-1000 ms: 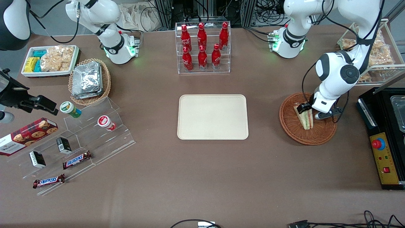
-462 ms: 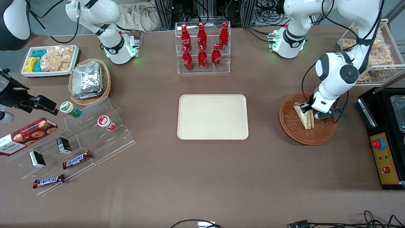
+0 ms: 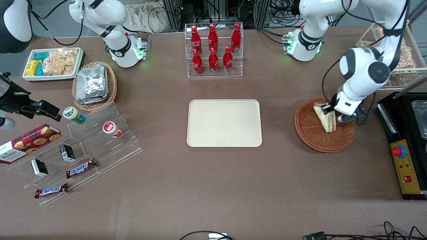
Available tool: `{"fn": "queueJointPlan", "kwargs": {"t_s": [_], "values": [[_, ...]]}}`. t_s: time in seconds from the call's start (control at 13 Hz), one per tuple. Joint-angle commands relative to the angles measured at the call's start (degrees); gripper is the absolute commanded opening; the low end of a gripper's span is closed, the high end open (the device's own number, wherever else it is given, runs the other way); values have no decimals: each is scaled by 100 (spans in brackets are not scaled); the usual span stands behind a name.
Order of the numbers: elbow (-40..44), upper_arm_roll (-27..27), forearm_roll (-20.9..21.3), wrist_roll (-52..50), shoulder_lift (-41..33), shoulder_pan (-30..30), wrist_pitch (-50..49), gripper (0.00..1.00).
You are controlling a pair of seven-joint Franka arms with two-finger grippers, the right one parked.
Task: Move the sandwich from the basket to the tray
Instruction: 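Lift the sandwich up out of the basket with the left gripper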
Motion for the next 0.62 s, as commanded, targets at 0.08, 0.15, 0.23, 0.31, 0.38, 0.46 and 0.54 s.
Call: {"fn": "queueJointPlan", "kwargs": {"t_s": [0.08, 0.15, 0.23, 0.31, 0.38, 0.46, 0.54], "values": [[1532, 1, -22, 74, -486, 32, -2129, 6], [2217, 1, -13, 82, -372, 40, -2815, 6], [2772, 1, -13, 135, -284, 41, -3300, 6], [3273, -8, -22, 187, -170, 41, -3714, 6], [3748, -17, -22, 188, -4, 32, -4084, 6], [4145, -26, -65, 153, 189, 14, -4444, 6], [4375, -69, -74, 92, 287, -38, -4622, 7]]}}
